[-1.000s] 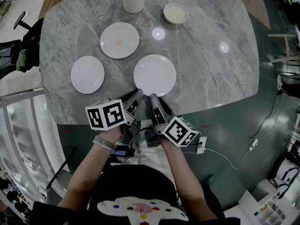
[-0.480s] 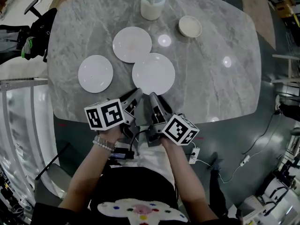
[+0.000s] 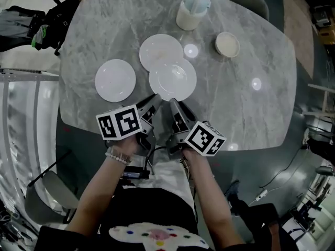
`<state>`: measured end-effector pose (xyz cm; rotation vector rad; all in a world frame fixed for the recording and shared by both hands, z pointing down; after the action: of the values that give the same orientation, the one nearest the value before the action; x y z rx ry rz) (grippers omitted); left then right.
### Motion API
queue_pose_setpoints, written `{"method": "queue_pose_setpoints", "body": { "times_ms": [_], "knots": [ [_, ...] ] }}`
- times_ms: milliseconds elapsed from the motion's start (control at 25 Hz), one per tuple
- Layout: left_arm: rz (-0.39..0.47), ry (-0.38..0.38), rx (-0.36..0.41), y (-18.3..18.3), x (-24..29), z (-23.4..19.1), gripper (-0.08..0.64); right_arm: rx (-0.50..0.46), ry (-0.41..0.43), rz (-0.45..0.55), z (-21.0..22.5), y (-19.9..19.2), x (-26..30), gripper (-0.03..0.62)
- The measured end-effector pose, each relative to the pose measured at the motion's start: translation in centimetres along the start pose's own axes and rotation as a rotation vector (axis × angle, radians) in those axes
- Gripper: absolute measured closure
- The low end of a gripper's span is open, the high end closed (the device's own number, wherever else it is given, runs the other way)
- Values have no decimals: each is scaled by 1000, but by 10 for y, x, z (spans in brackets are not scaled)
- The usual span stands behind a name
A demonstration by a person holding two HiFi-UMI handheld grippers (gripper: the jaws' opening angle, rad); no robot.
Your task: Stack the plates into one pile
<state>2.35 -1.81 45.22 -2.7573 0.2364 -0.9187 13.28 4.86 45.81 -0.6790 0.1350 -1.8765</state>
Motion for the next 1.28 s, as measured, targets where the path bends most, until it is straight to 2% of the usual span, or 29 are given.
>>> {"method": "queue_pose_setpoints", "body": {
  "times_ms": [200, 480, 880, 1280],
  "knots": [
    [44, 18, -35, 13, 4, -4, 517, -17, 13, -53, 0, 10, 18, 502],
    [91, 44, -87, 27, 10, -14, 517, 19, 51, -126, -5, 15, 45, 502],
    [143, 80, -134, 42, 19, -21, 517, -6, 31, -202, -4, 27, 69, 495],
    [177, 111, -148, 54, 27, -26, 517, -65, -21, -270, -1, 35, 87, 476]
  ]
}}
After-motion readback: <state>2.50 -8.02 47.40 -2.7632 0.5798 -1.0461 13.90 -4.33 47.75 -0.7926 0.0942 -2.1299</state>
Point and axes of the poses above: the fingertips, and each gripper's own axes: x forward along the fingers, z to its right, y out of its top, the point moved 5 cm from there along -x, backward along the fingers, and after that the axes turned 5 degrees about y, right-handed, at the moved point
